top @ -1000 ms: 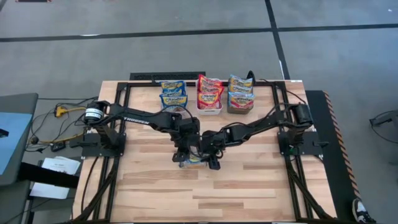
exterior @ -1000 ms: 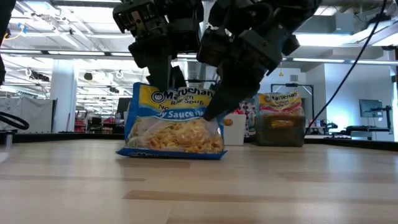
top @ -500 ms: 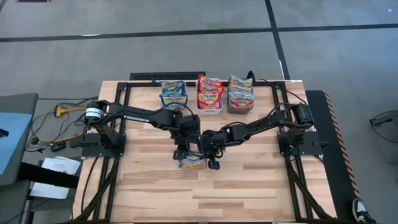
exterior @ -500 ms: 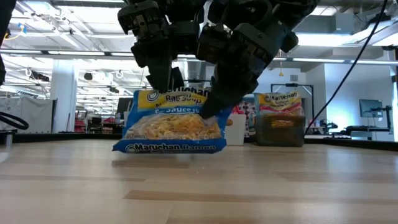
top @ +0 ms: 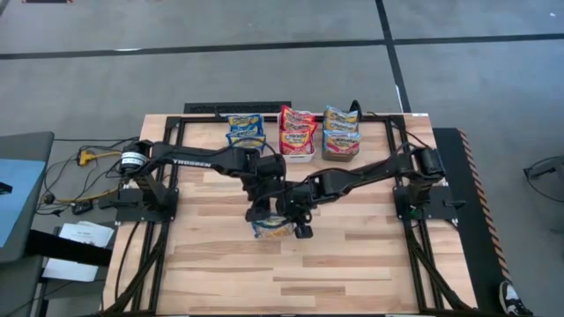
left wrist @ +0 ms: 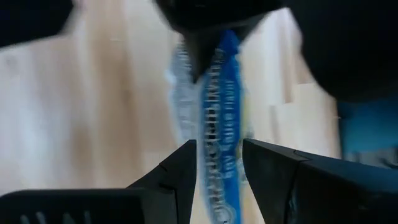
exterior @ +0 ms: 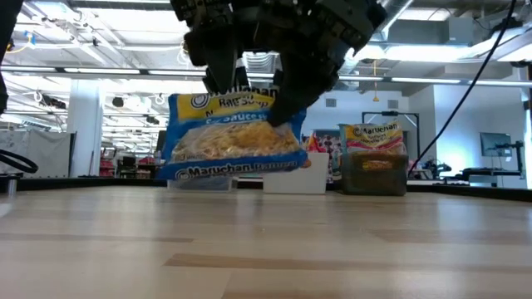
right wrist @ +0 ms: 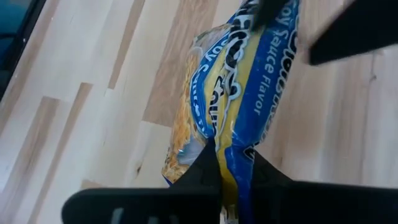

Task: Sort Maruchan noodles
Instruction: Put the blue noodle pack into the transparent bin

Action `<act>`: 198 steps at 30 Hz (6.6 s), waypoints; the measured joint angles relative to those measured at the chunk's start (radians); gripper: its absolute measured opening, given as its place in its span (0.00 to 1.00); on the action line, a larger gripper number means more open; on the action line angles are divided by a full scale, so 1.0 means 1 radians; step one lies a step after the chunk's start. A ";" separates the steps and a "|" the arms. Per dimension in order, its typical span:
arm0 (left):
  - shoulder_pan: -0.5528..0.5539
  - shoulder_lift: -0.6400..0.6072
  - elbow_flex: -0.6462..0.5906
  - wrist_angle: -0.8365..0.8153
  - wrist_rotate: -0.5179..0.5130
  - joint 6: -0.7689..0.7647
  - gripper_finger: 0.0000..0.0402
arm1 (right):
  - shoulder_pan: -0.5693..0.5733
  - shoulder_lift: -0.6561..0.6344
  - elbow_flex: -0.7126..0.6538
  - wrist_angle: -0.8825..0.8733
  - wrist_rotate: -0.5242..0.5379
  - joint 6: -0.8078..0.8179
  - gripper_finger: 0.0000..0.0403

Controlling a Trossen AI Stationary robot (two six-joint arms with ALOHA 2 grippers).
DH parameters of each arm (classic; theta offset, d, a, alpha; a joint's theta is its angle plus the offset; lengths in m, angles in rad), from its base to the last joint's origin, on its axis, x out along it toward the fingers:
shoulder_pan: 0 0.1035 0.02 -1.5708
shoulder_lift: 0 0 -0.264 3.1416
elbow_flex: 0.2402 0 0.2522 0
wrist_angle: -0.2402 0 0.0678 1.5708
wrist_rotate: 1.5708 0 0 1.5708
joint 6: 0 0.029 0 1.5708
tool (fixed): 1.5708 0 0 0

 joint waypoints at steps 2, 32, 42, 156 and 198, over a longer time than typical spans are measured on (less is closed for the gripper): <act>0.005 0.000 0.001 -0.001 0.065 -0.013 0.30 | 0.000 0.000 0.023 -0.034 0.006 -0.017 0.05; 0.054 -0.002 0.001 -0.047 0.037 -0.019 0.56 | -0.026 -0.071 0.048 -0.083 -0.003 0.007 0.05; 0.050 -0.001 -0.002 -0.059 0.118 -0.008 0.56 | -0.026 -0.070 0.048 -0.086 0.012 0.025 0.05; 0.483 -0.166 -0.002 -0.261 -0.522 0.643 0.12 | -0.257 -0.205 0.383 -0.745 0.277 0.029 0.46; 0.483 0.044 0.000 -0.220 -0.486 0.681 0.12 | -0.253 -0.203 0.383 -0.759 0.279 0.022 0.46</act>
